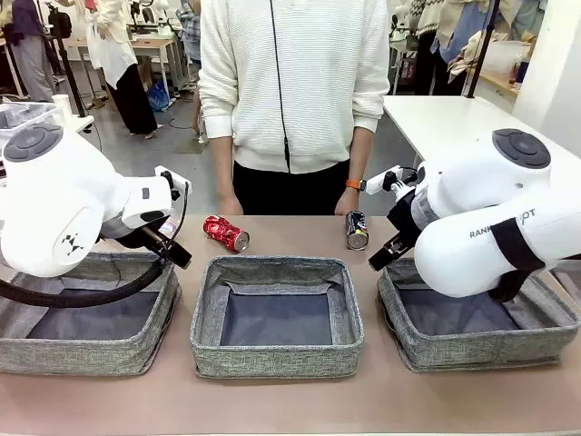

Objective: Sort the waste into the appropriate baskets.
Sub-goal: Pick up the waste item pointed out by the person.

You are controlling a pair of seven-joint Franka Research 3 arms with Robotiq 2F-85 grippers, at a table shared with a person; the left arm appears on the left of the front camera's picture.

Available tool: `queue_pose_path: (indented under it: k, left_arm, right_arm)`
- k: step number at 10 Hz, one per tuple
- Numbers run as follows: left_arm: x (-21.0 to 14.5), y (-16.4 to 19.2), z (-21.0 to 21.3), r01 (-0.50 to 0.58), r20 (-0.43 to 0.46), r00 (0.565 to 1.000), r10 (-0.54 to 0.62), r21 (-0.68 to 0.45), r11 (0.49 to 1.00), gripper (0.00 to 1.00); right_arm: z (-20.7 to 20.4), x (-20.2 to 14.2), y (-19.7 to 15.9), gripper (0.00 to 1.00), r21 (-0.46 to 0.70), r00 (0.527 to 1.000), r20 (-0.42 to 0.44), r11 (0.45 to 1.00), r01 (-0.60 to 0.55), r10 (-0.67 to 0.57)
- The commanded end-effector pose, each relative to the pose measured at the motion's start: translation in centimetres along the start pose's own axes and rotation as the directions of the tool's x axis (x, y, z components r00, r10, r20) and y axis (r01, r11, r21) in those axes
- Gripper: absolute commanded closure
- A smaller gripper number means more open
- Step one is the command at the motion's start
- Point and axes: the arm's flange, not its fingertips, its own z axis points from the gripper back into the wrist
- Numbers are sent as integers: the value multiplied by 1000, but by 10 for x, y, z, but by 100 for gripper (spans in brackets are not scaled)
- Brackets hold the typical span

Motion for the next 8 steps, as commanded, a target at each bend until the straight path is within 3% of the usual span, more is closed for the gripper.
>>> queue_pose_path:
  k: [1,8]
  left_arm:
    - [0,0,0,0,0,1000,0,0,1000,0]
    - [0,0,0,0,0,1000,0,0,1000,0]
  right_arm:
    - [0,0,0,0,0,1000,0,1000,0,0]
    - [0,0,0,0,0,1000,0,1000,-1,1]
